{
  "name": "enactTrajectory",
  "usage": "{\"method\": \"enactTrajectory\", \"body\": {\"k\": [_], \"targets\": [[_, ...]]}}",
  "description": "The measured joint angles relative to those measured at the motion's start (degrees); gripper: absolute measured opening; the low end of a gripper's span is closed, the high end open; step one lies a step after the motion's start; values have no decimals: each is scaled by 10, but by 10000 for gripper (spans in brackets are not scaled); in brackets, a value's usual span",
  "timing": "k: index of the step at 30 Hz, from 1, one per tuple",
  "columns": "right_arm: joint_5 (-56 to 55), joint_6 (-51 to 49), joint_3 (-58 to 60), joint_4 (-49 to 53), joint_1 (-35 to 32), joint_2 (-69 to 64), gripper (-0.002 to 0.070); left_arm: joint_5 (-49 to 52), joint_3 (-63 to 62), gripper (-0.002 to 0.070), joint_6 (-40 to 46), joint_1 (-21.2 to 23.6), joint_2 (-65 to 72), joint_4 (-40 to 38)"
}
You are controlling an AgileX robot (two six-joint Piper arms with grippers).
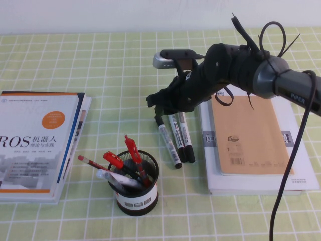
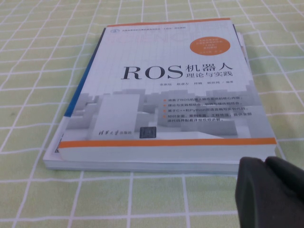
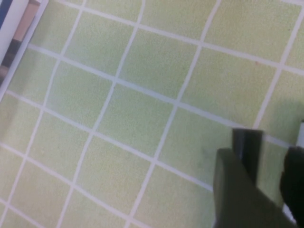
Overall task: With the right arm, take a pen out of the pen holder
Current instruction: 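Take a marker out of the pen holder and lay it on the table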
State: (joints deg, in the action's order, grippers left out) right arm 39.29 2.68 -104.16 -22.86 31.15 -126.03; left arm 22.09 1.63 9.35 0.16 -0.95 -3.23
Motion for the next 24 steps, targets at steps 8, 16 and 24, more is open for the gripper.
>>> {"method": "enactTrajectory", "body": {"k": [8,16,24], "targets": [[0,0,0,2,0,0,204,0,0,-6,0,0,0,0],[27,0,19,38,6,45,87,0,0,-6,0,0,0,0],[-11,0,212,55,28,241,-8,0,0,-6,0,0,0,0]]}}
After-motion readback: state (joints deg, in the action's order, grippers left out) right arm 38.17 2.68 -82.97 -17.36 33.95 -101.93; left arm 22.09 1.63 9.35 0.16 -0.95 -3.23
